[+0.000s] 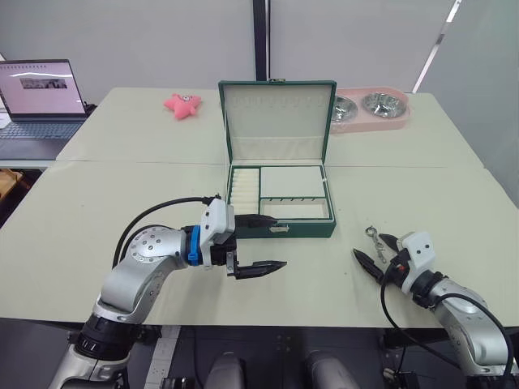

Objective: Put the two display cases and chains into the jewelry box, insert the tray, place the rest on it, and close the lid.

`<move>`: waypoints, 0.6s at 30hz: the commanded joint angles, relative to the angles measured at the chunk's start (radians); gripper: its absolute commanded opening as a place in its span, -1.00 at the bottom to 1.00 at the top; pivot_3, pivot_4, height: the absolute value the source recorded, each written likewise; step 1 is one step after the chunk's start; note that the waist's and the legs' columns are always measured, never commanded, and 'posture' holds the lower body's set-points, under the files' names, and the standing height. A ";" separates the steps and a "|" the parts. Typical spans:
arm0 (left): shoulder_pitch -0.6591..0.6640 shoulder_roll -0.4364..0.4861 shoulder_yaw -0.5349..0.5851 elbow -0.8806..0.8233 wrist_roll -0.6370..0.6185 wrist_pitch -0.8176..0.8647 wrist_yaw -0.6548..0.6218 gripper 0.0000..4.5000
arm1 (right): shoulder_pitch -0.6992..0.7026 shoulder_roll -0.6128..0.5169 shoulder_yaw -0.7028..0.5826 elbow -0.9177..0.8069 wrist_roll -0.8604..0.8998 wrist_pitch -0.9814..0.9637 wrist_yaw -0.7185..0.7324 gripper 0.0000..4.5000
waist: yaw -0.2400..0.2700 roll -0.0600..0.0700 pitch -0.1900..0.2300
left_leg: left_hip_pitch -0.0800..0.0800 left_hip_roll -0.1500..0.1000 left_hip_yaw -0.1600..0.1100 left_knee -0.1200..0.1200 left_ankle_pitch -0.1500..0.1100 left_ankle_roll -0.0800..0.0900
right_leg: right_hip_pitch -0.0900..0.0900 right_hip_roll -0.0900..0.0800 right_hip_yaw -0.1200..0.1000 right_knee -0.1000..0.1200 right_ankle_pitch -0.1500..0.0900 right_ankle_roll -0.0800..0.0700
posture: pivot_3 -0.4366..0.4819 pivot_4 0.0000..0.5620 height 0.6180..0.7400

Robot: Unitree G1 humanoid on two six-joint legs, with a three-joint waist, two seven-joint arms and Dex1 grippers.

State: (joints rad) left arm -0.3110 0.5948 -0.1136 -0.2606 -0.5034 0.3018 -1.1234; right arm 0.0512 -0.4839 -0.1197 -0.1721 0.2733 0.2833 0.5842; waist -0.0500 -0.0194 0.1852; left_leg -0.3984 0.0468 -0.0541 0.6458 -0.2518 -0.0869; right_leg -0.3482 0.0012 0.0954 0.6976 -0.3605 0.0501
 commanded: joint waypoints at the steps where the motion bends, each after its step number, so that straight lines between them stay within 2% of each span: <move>1: 0.002 -0.005 0.007 -0.006 0.004 -0.023 -0.003 1.00 | 0.020 -0.014 0.027 0.033 -0.029 0.057 -0.008 0.98 | 0.000 -0.001 -0.001 | 0.000 0.000 0.000 0.000 0.000 0.000 | 0.000 0.000 0.000 0.000 0.000 0.000 | -0.05 -0.47 1.00; 3: 0.002 -0.007 0.008 -0.003 0.006 -0.026 -0.001 1.00 | 0.022 -0.017 0.031 0.039 -0.034 0.067 -0.006 0.98 | 0.000 -0.002 -0.001 | 0.001 0.000 0.000 0.000 0.000 0.000 | 0.001 0.000 0.000 0.000 0.000 0.000 | -0.05 -0.47 1.00; 4: 0.003 -0.007 0.008 -0.003 0.007 -0.027 -0.001 1.00 | 0.024 -0.017 0.032 0.042 -0.034 0.072 -0.006 0.91 | 0.000 -0.003 -0.002 | 0.001 0.000 0.000 0.000 0.000 0.000 | 0.002 0.000 0.000 0.000 0.000 0.000 | -0.05 -0.47 1.00; 6: 0.004 -0.009 0.008 -0.001 0.010 -0.029 0.000 1.00 | 0.025 -0.020 0.035 0.050 -0.045 0.082 -0.013 0.71 | 0.000 -0.004 -0.003 | 0.002 0.000 0.000 0.000 0.000 0.000 | 0.002 0.000 0.000 0.000 0.000 0.000 | -0.05 -0.47 1.00; 9: 0.003 -0.014 0.008 0.003 0.016 -0.033 0.001 1.00 | 0.026 -0.026 0.042 0.054 -0.056 0.098 -0.022 0.25 | 0.001 -0.005 -0.004 | 0.002 0.000 -0.001 0.000 0.000 0.000 | 0.003 0.000 -0.001 -0.001 0.000 0.000 | -0.05 -0.47 1.00; 11: 0.001 -0.018 0.008 0.007 0.019 -0.035 0.002 1.00 | 0.027 -0.027 0.042 0.058 -0.058 0.102 -0.026 0.03 | 0.001 -0.006 -0.005 | 0.002 0.000 -0.001 0.000 0.000 0.000 | 0.004 0.000 -0.001 -0.001 0.000 0.000 | -0.05 -0.47 1.00; 18: -0.005 -0.025 0.006 0.008 0.022 -0.034 0.007 1.00 | 0.030 -0.024 0.038 0.069 -0.056 0.105 -0.039 -0.53 | 0.001 -0.011 -0.009 | 0.004 0.000 -0.002 0.000 0.000 0.000 | 0.006 0.000 -0.002 -0.001 0.000 0.000 | -0.05 -0.47 1.00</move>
State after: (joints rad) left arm -0.3094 0.5728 -0.1136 -0.2376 -0.4813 0.2824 -1.1208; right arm 0.0482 -0.5026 -0.0985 -0.1641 0.2447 0.3347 0.5512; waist -0.0486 -0.0302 0.1764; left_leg -0.3944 0.0467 -0.0563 0.6457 -0.2519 -0.0867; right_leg -0.3421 0.0012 0.0937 0.6962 -0.3605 0.0502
